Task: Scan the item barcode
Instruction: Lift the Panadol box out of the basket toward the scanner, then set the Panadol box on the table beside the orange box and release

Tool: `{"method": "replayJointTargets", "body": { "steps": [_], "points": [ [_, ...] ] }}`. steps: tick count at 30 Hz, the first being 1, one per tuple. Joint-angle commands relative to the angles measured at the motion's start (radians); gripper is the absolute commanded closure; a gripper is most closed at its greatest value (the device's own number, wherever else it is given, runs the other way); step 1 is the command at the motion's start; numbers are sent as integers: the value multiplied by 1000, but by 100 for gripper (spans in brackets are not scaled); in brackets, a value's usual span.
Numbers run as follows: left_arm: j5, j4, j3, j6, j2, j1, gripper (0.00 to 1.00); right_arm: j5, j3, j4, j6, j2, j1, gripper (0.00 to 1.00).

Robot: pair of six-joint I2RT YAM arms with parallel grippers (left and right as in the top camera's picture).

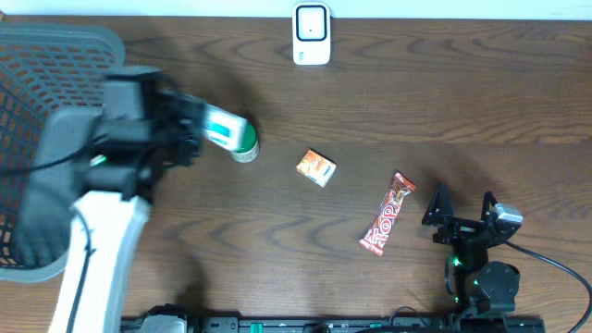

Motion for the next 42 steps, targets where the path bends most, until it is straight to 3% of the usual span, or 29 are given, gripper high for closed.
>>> {"method": "replayJointTargets", "body": {
  "steps": [1,7,16,26,39,42],
  "points": [
    [-143,-55,13,35,76,-131,55,4,-1,-4,-10,-5,-8,1],
    [-271,-135,13,12,224,-319,55,4,-1,-4,-10,-5,-8,1],
    [-283,-185,10,-382,463,-526,54,4,-1,-4,-10,-5,-8,1],
    [-283,-40,10,-658,687,-674,54,4,-1,-4,-10,-5,-8,1],
    [-280,325,10,-663,872,-664,55,4,-1,-4,-10,-5,-8,1],
    [-266,323,10,-661,869,-653,40,4,-1,-4,-10,-5,-8,1]
  ]
}}
